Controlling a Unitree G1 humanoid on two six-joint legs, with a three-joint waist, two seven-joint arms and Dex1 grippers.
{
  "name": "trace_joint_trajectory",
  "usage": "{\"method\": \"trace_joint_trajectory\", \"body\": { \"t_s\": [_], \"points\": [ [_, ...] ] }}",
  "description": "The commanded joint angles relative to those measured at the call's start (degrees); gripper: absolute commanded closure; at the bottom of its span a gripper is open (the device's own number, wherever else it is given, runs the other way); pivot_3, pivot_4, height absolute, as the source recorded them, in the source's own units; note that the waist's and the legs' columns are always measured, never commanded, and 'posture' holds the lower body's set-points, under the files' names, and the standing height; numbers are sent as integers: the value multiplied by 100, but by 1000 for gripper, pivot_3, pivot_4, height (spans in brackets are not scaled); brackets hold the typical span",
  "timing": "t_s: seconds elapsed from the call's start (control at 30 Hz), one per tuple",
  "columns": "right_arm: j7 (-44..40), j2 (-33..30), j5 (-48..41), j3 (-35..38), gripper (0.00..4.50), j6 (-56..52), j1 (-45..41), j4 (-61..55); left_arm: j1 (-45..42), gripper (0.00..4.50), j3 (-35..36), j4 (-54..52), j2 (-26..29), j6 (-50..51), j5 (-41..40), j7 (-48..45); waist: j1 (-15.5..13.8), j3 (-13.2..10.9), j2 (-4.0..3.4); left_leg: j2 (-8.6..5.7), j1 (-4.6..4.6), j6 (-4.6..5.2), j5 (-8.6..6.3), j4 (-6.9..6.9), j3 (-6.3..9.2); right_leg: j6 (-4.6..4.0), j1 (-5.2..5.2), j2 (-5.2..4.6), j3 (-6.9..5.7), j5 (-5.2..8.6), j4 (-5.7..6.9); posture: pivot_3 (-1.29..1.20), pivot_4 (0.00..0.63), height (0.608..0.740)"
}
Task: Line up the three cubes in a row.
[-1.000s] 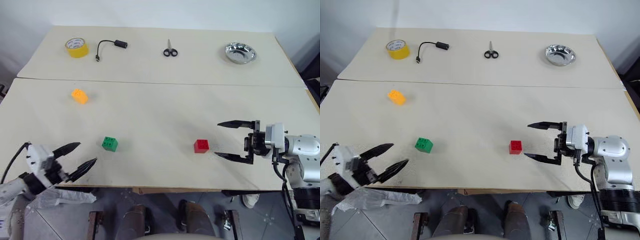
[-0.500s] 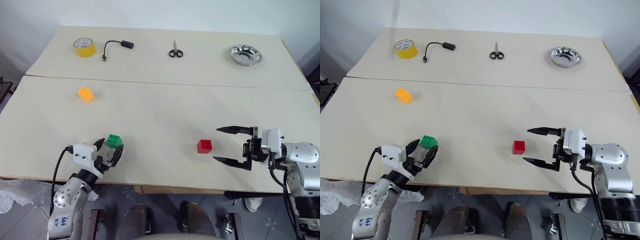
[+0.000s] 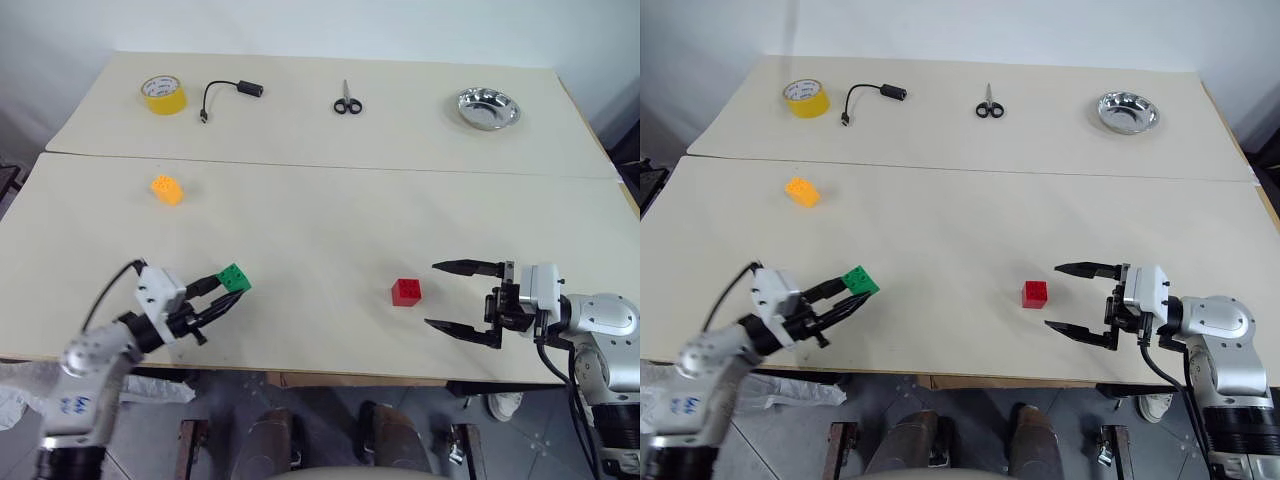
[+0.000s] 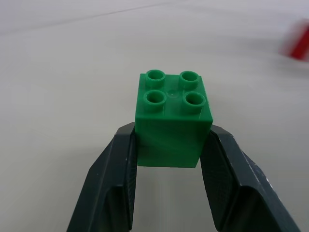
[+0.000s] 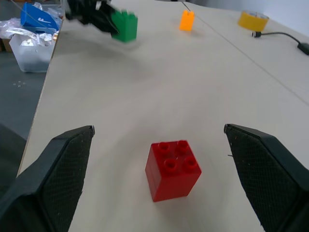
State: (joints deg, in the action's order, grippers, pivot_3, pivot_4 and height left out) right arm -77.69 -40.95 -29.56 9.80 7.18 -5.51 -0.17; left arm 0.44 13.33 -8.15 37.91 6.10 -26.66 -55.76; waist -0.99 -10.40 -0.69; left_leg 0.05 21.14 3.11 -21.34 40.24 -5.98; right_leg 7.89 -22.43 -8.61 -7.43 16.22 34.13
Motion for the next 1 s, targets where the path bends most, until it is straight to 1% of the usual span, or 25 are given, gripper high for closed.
{"method": "trace_joint_trajectory", "body": {
  "t_s": [0.03,0.1,0.17,0.23,0.37,0.47,0.63,0.87,1.0],
  "points": [
    [128,-194,-151,430,0,-38,280,-316,-1403,3014,-420,868,513,39,-64,-1205,-101,-4,0,-3,2,1,1,2,2,0,0,0,-4,0,3,0,150,740],
    [249,-240,-254,696,0,-102,533,-436,-2359,3014,-963,1234,339,166,7,-1613,-168,-5,2,-5,19,3,9,15,21,2,2,3,-23,-1,3,0,150,740],
    [312,-255,-286,857,0,-118,806,-601,-2908,3014,-1467,1570,-48,86,262,-1749,-183,0,0,-15,13,5,8,16,21,7,12,-2,-19,-4,2,0,150,740],
    [370,-251,-287,946,0,-153,1015,-770,-3188,3014,-1793,1816,-390,2,466,-1763,-161,12,-16,-20,3,10,0,13,10,10,16,-2,-12,-6,2,0,150,740],
    [574,-255,-309,1181,0,-290,1398,-1102,-3647,3014,-2421,2573,-1141,-338,934,-1824,-28,1,1,-32,12,11,-4,-12,-10,12,-2,14,-28,-4,-14,0,150,740],
    [685,-252,-338,1311,0,-377,1580,-1296,-3881,3014,-2670,3176,-1476,-688,1284,-1789,-20,-1,4,-24,8,4,0,-12,-16,10,-4,21,-27,-3,-12,0,150,740],
    [811,-178,-334,1391,0,-382,1832,-1496,-4059,3014,-2806,3758,-1740,-1108,1587,-1791,-44,-2,6,-18,2,6,1,-2,-18,10,-3,12,-18,-4,-1,0,150,740],
    [918,-135,-308,1334,0,-322,1954,-1531,-3882,3014,-2822,3598,-1666,-1032,1554,-2214,-52,-3,8,-13,9,10,2,3,-11,11,-2,6,-22,-4,-2,0,150,740],
    [928,-135,-287,1259,0,-309,1897,-1495,-3950,3014,-2828,3824,-1746,-1191,1727,-2076,-53,-3,9,-6,7,10,2,4,-11,11,-2,6,-22,-4,0,0,150,740]
  ]
}}
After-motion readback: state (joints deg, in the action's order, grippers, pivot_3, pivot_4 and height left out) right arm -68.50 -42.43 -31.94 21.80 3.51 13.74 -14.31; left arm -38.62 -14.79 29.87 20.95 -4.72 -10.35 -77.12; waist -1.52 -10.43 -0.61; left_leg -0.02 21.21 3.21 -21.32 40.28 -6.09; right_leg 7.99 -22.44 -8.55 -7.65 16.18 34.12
